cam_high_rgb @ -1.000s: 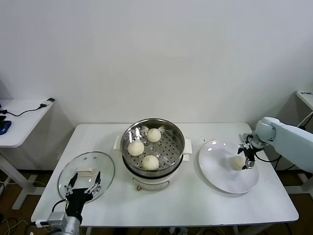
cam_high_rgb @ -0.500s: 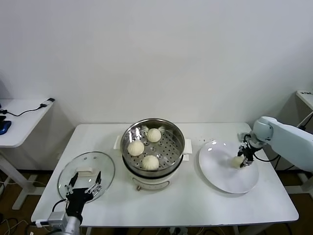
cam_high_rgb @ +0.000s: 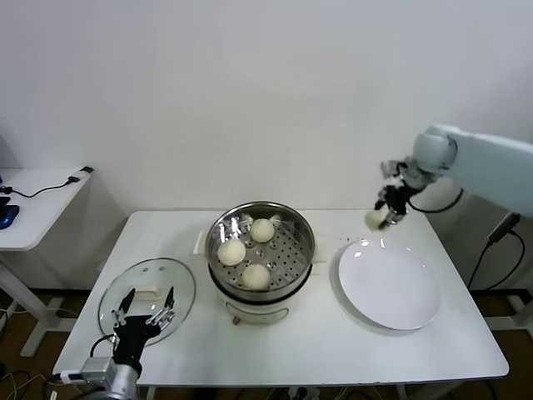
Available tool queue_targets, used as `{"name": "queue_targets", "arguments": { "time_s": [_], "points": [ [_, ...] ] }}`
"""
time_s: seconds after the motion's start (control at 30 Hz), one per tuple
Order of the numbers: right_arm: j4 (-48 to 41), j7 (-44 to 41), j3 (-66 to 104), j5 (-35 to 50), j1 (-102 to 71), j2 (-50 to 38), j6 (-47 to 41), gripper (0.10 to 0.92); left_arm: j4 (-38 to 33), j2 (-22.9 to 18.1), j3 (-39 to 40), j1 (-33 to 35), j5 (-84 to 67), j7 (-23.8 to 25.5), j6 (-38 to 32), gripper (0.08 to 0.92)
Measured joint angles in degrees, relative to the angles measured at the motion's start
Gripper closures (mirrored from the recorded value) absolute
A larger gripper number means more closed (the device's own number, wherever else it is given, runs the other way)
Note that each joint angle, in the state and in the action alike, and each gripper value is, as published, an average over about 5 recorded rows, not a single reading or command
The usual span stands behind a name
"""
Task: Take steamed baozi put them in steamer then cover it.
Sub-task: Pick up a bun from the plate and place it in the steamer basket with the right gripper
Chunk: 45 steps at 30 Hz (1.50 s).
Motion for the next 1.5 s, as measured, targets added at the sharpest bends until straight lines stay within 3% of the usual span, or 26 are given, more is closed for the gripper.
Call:
{"name": "queue_targets", "arguments": {
  "time_s": [0.23, 0.47, 1.17, 1.3, 1.5],
  "points": [
    [9.51, 4.62, -3.10, 12.23, 8.10, 5.72, -4.99, 0.482, -0.47, -0.10, 0.76, -0.26, -0.05, 0.08, 0.01, 0.177],
    [13.68, 11.15, -3.17, 18.67, 7.43, 11.33, -10.79, 0.482, -0.85, -0.12, 0.93, -0.19, -0.20, 0.08, 0.00, 0.177],
    [9.26, 19.31, -0.40, 15.94, -7.82, 17.08, -17.74, 0.476, 0.05, -0.17, 0.75, 0.06, -0.54, 0.02, -0.28, 0.177],
    [8.48, 19.63, 0.30, 15.12, -9.14, 17.25, -17.91, 0.417, 0.23, -0.17, 0.75, 0.05, -0.51, 0.00, -0.37, 0.177],
    [7.57, 18.94, 1.27, 14.98, -9.50, 17.05, -17.04, 0.255, 0.05, 0.02, 0.73, 0.09, -0.37, 0.01, -0.36, 0.177]
  ]
}}
